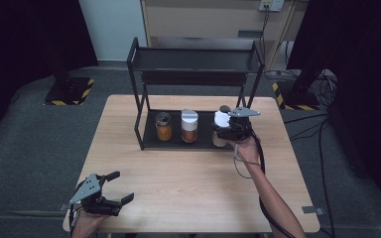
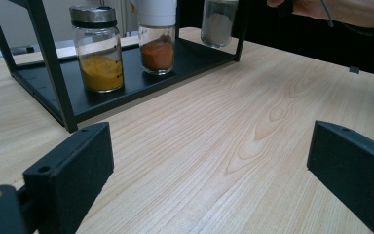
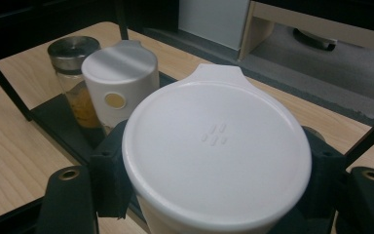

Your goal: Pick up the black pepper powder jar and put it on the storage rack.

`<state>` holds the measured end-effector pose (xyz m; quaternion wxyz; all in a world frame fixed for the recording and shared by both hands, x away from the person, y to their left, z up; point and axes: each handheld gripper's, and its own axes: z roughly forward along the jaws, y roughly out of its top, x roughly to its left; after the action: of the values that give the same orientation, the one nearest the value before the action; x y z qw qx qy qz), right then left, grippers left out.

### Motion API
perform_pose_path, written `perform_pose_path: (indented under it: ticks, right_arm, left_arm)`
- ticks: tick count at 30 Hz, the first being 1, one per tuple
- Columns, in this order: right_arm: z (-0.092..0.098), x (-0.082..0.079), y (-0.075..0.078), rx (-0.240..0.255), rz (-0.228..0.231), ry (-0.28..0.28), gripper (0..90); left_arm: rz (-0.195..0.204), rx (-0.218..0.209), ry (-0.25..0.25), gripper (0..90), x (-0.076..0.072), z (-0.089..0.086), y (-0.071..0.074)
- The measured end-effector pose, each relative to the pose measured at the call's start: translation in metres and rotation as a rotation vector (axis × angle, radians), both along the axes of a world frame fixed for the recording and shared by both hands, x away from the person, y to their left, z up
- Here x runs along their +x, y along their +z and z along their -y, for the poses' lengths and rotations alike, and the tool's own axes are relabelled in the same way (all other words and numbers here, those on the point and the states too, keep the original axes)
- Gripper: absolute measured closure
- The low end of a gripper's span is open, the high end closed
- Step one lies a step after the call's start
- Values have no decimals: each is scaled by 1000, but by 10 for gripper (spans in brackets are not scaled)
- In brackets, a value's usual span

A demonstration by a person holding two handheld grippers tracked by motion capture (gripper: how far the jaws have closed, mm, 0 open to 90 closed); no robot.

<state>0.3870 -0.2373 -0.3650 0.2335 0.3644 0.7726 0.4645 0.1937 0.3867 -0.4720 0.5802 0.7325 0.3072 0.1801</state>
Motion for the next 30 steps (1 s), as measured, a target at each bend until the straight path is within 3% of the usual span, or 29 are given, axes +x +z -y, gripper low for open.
perform_pose_path:
  ticks: [14,30]
  right_arm:
    - [-11,21,-13,-14,-8,-33,307]
    - [-14,33,-22,-16,-28,-47,309]
  left_arm:
    - [1,1,-2,22,0,0,0]
    - [0,0,-3,23,0,0,0]
